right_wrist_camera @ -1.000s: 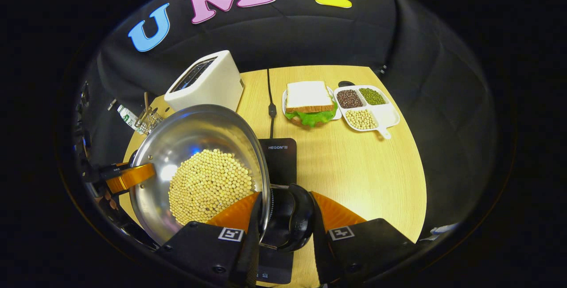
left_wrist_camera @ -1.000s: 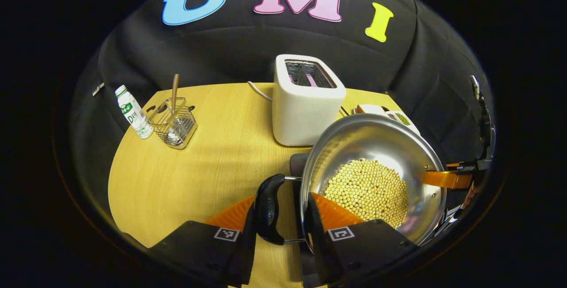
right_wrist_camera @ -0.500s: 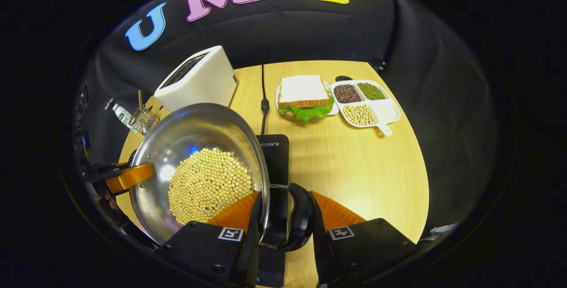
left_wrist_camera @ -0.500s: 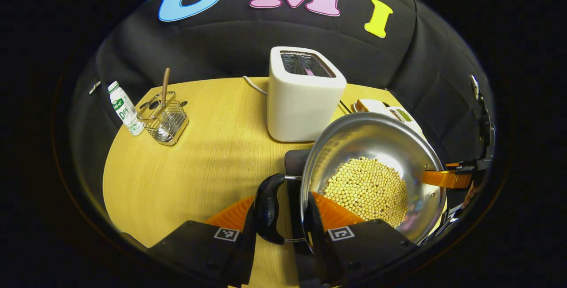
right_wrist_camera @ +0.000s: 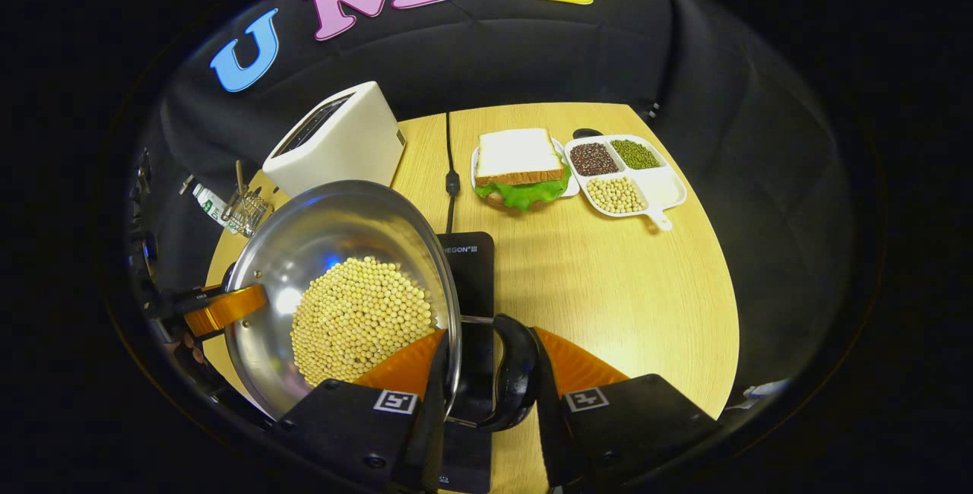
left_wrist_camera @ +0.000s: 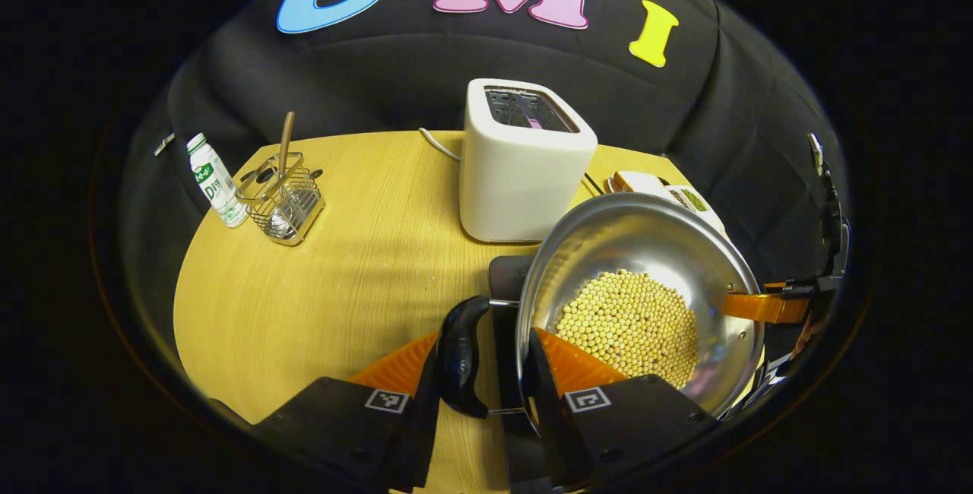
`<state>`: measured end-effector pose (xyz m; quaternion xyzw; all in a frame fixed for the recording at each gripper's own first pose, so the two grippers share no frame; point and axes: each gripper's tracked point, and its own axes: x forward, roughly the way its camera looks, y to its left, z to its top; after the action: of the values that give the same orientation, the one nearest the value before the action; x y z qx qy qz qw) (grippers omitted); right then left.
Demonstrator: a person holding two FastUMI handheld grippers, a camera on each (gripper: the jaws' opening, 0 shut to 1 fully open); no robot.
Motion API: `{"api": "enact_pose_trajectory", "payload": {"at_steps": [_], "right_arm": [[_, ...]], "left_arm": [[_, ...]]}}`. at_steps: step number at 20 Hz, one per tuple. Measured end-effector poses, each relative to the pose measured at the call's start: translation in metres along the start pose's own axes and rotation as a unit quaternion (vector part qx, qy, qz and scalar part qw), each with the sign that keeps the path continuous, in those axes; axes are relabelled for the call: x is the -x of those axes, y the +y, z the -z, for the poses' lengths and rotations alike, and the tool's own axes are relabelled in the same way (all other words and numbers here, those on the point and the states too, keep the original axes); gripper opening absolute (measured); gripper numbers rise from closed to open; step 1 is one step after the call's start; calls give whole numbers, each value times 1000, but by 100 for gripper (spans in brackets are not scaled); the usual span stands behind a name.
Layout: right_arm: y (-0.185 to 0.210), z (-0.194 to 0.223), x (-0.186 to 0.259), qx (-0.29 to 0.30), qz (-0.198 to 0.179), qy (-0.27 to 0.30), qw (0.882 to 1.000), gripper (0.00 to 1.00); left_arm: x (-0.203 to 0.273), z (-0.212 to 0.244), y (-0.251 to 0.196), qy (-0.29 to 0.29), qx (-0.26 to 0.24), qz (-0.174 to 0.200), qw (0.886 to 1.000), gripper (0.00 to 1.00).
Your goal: First push the handle of the pot to place it horizontally, then grasp the pot with both hands and set it on the induction cooktop.
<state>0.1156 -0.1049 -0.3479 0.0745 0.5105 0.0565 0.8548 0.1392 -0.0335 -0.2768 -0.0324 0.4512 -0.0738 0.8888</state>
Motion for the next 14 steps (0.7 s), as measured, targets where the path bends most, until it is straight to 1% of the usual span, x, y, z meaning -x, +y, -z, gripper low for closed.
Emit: {"api": "enact_pose_trajectory", "payload": {"at_steps": [1,2,3,4,5,6,7,8,9,11,14], "right_arm": [[0,0,0,-2,0,0,1000,55],[1,1,1,-3,0,0,1000,53],[0,1,0,-4,0,0,1000,58],[0,1,0,-3,0,0,1000,59],[0,2,0,-2,1,0,1000,59],[1,2,2,0,1,-2,1000,61],[1,1,2,3,3,-4,1000,63],[2,3,1,4,1,-5,1000,70],[4,3,3,5,-1,-6,1000,80],[4,5,5,7,3,-9,1000,100],[4,-1,13,7,8,-28,1000,99]], "left_arm": [[0,0,0,-1,0,-1,1000,60],[-1,1,0,-1,0,-1,1000,61],[-1,1,0,0,-2,-3,1000,63],[0,0,1,1,-6,-6,1000,63],[0,1,2,2,-10,-8,1000,67],[0,0,3,2,-14,-10,1000,65],[1,0,2,1,-15,-10,1000,69],[0,-1,2,-2,-14,-9,1000,75],[1,-1,1,-3,-13,-9,1000,84],[0,-1,3,-8,-16,-16,1000,99],[1,-4,9,-16,-24,-27,999,97]]}}
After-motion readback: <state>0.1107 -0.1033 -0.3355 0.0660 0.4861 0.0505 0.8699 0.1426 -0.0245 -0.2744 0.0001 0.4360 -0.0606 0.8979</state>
